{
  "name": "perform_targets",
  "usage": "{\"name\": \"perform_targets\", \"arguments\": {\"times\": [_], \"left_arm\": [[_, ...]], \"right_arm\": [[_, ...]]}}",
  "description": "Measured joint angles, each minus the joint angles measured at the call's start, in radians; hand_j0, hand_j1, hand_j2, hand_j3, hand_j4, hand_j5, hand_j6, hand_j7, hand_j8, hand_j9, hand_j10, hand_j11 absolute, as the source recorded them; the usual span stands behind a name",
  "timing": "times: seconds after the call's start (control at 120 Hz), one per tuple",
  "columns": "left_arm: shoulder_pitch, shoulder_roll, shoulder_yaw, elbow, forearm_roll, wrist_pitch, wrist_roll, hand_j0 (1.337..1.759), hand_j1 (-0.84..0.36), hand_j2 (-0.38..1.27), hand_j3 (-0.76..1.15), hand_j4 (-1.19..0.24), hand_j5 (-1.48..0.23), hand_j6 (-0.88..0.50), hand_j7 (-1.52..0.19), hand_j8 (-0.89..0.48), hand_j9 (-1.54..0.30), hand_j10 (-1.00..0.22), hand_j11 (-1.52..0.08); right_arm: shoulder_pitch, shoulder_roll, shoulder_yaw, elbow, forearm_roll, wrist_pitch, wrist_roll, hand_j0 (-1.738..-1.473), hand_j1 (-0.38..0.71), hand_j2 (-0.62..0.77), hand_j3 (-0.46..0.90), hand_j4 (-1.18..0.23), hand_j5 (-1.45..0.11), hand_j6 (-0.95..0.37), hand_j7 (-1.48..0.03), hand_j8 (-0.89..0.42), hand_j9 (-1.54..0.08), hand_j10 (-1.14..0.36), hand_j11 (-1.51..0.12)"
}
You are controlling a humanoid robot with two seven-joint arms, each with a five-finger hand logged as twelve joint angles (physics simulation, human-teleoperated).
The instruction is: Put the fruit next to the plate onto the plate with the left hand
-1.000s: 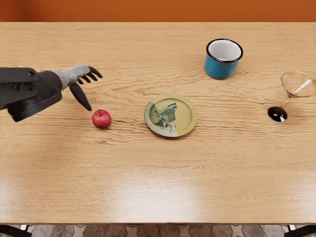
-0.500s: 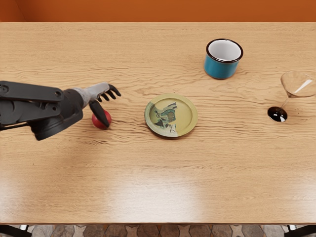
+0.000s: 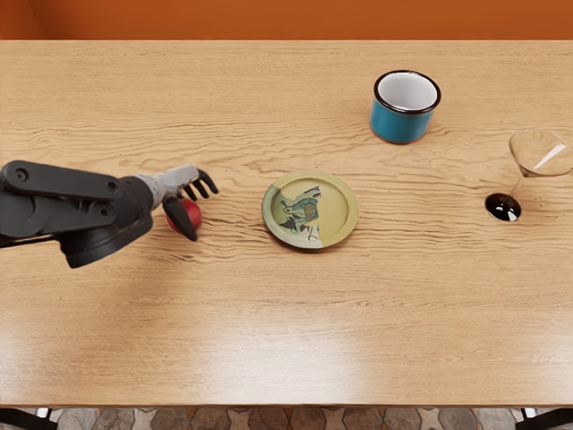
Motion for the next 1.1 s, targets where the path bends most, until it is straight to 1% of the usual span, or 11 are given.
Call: {"name": "perform_targets", "arguments": {"times": [0.217, 0.383, 0.558, 0.725, 0.767, 0.783, 0.792, 0.867, 1.042, 1.092, 1.1], "left_arm": [[0.006, 0.005, 0.022, -0.002, 0.008, 0.001, 0.001, 1.658, -0.24, 0.10, 0.00, -0.49, -0.64, -0.49, -0.64, -0.47, -0.64, -0.49, -0.64], [0.005, 0.005, 0.028, -0.001, 0.012, 0.000, 0.003, 1.654, -0.23, 0.07, 0.00, -0.55, -0.73, -0.47, -0.74, -0.44, -0.75, -0.54, -0.75], [-0.009, 0.005, 0.030, 0.002, 0.009, -0.002, 0.010, 1.654, -0.26, 0.20, 0.00, -0.61, -0.82, -0.45, -0.83, -0.40, -0.84, -0.53, -0.83], [-0.065, -0.004, 0.029, 0.024, 0.005, -0.003, 0.011, 1.654, -0.30, 0.29, 0.00, -0.62, -0.87, -0.40, -0.87, -0.36, -0.87, -0.49, -0.86], [-0.077, -0.010, 0.028, 0.034, 0.007, -0.003, 0.011, 1.654, -0.32, 0.28, 0.00, -0.63, -0.87, -0.38, -0.88, -0.35, -0.87, -0.48, -0.86], [-0.080, -0.020, 0.028, 0.038, 0.007, -0.002, 0.011, 1.654, -0.32, 0.28, 0.00, -0.63, -0.87, -0.38, -0.88, -0.35, -0.87, -0.47, -0.86], [-0.084, -0.027, 0.029, 0.040, 0.006, -0.002, 0.012, 1.654, -0.32, 0.33, 0.00, -0.63, -0.88, -0.38, -0.88, -0.34, -0.88, -0.47, -0.86], [-0.111, -0.071, 0.028, 0.062, 0.006, -0.003, 0.011, 1.654, -0.31, 0.25, 0.00, -0.63, -0.89, -0.38, -0.89, -0.34, -0.89, -0.47, -0.87], [-0.158, -0.178, 0.027, 0.113, 0.002, -0.002, 0.011, 1.655, -0.33, 0.32, 0.00, -0.64, -0.92, -0.36, -0.92, -0.32, -0.90, -0.45, -0.89], [-0.167, -0.229, 0.027, 0.131, -0.003, -0.002, 0.012, 1.655, -0.34, 0.32, 0.00, -0.64, -0.93, -0.35, -0.92, -0.32, -0.91, -0.44, -0.89], [-0.171, -0.240, 0.027, 0.134, -0.003, -0.002, 0.012, 1.654, -0.33, 0.28, 0.00, -0.64, -0.93, -0.35, -0.92, -0.31, -0.91, -0.44, -0.89]], "right_arm": [[0.000, 0.000, 0.000, 0.000, 0.000, 0.000, 0.000, -1.658, -0.31, -0.01, 0.00, -0.03, -0.04, -0.03, -0.04, -0.03, -0.04, -0.03, -0.04], [0.000, 0.000, 0.000, 0.000, 0.000, 0.000, 0.000, -1.658, -0.31, -0.01, 0.00, -0.03, -0.04, -0.03, -0.04, -0.03, -0.04, -0.03, -0.04], [0.000, 0.000, 0.000, 0.000, 0.000, 0.000, 0.000, -1.658, -0.31, -0.01, 0.00, -0.03, -0.04, -0.03, -0.04, -0.03, -0.04, -0.03, -0.04], [0.000, 0.000, 0.000, 0.000, 0.000, 0.000, 0.000, -1.658, -0.31, -0.01, 0.00, -0.03, -0.04, -0.03, -0.04, -0.03, -0.04, -0.03, -0.04], [0.000, 0.000, 0.000, 0.000, 0.000, 0.000, 0.000, -1.658, -0.31, -0.01, 0.00, -0.03, -0.04, -0.03, -0.04, -0.03, -0.04, -0.03, -0.04], [0.000, 0.000, 0.000, 0.000, 0.000, 0.000, 0.000, -1.658, -0.31, -0.01, 0.00, -0.03, -0.04, -0.03, -0.04, -0.03, -0.04, -0.03, -0.04], [0.000, 0.000, 0.000, 0.000, 0.000, 0.000, 0.000, -1.658, -0.31, -0.01, 0.00, -0.03, -0.04, -0.03, -0.04, -0.03, -0.04, -0.03, -0.04], [0.000, 0.000, 0.000, 0.000, 0.000, 0.000, 0.000, -1.658, -0.31, -0.01, 0.00, -0.03, -0.04, -0.03, -0.04, -0.03, -0.04, -0.03, -0.04], [0.000, 0.000, 0.000, 0.000, 0.000, 0.000, 0.000, -1.658, -0.31, -0.01, 0.00, -0.03, -0.04, -0.03, -0.04, -0.03, -0.04, -0.03, -0.04], [0.000, 0.000, 0.000, 0.000, 0.000, 0.000, 0.000, -1.658, -0.31, -0.01, 0.00, -0.03, -0.04, -0.03, -0.04, -0.03, -0.04, -0.03, -0.04], [0.000, 0.000, 0.000, 0.000, 0.000, 0.000, 0.000, -1.658, -0.31, -0.01, 0.00, -0.03, -0.04, -0.03, -0.04, -0.03, -0.04, -0.03, -0.04]]}}
